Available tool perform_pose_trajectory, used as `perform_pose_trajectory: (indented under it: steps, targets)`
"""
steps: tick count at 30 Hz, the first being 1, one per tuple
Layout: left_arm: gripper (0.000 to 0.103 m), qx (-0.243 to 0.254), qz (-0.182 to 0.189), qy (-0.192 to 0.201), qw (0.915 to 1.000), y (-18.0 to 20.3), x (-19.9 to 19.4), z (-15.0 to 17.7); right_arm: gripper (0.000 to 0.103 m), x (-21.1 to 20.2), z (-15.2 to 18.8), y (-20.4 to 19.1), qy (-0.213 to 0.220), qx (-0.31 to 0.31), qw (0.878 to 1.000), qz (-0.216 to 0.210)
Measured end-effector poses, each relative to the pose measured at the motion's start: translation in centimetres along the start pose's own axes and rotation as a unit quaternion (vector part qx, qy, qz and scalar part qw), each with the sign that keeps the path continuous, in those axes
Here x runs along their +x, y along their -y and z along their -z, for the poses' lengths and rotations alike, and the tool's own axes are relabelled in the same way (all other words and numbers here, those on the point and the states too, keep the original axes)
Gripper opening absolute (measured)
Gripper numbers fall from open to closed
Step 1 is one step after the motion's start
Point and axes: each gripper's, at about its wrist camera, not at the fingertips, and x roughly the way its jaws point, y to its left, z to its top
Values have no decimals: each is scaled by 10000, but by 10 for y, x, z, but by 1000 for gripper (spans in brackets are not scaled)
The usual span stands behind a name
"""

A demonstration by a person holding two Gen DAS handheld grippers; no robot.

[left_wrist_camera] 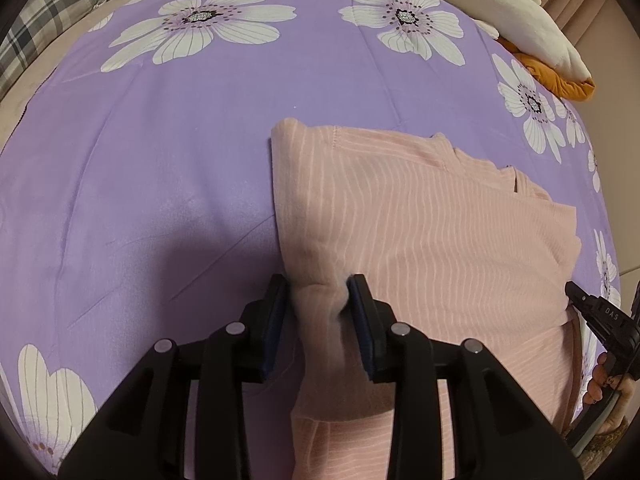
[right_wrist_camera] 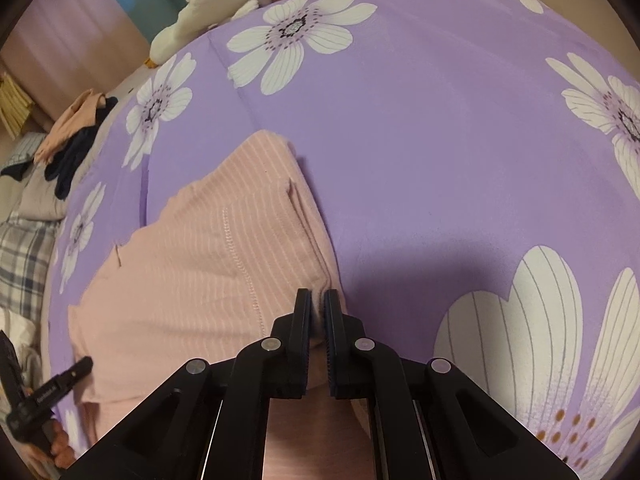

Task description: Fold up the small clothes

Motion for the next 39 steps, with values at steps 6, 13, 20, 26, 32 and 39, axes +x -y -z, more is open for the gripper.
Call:
perform_pose_trajectory:
  steps: [6,13,20,26,32,39]
  targets:
    - [36,20,34,-1,10000,0,-1,3,5,-2,3,-3,37,-106,9999,123]
    - [39,40,81,10,10000,1,-5,13,5,-1,3,-3,66,-117,9998,131]
    - [41,17,135,52,9999,1,-7,21,3,-1,3,1,69,-40,10000,9]
    - [41,-33,203,60,9998,0,-10,28,3,-1,4,2,83,-48,10000,6]
    - [43,-38,259,46,9996,-1,-13,34,3,-1,4,1,97,-63,9999,21]
    - [44,-21,266,17,9996,0,-16,41,3,-1,5,2,151,-41,9999,-7]
